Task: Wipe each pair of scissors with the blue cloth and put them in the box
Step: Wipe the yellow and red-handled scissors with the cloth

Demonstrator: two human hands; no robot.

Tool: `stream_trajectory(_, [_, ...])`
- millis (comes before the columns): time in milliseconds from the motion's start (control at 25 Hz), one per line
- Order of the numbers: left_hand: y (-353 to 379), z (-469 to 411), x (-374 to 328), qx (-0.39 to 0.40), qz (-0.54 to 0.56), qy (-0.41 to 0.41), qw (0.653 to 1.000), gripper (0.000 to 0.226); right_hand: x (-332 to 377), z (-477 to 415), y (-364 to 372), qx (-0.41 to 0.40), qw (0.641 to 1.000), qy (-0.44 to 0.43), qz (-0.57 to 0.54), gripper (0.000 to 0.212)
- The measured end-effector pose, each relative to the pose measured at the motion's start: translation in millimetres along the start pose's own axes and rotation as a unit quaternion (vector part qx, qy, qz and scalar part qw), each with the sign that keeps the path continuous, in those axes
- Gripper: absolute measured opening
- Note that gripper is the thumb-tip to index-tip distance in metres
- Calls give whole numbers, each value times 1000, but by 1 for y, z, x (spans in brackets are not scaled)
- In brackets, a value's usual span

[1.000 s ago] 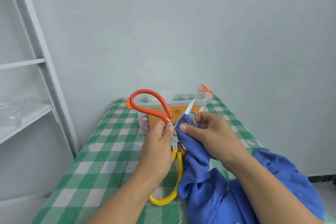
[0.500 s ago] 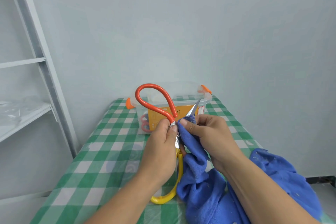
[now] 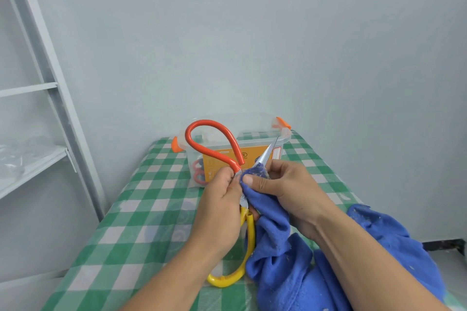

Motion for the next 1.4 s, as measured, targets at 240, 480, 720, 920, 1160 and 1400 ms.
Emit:
stream_trajectory(240, [1, 2, -6, 7, -32, 26, 999, 32, 2, 2, -5, -47, 998, -8, -31, 37])
stream_trajectory(480, [5, 8, -23, -6, -99, 51, 994, 33, 18, 10, -13, -111, 991, -67, 16, 31])
stream_trajectory(720, [4, 3, -9, 8, -34, 8, 999, 32, 14, 7, -12, -99, 993, -65, 0, 39])
stream_trajectory(920, [-4, 0, -1, 6, 13, -18, 1000, 40, 25, 12, -33, -111, 984, -129, -45, 28])
stream_trajectory(1160, [-5, 2, 1, 4, 33, -22, 999, 35, 12, 12, 0, -20, 999, -21, 44, 46])
stream_trajectory(1400, [-7, 1, 4, -5, 50, -26, 998, 28, 19, 14, 0, -64, 995, -56, 54, 40])
Point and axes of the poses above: each hand's wrist, its own z-axis away from the middle knuckle, its own y-axis out of the palm, x = y × z, the point moved 9 cm from there along -z, towards the middle knuckle, and after that the axes turned 12 degrees about x, right-handed, at the moved point
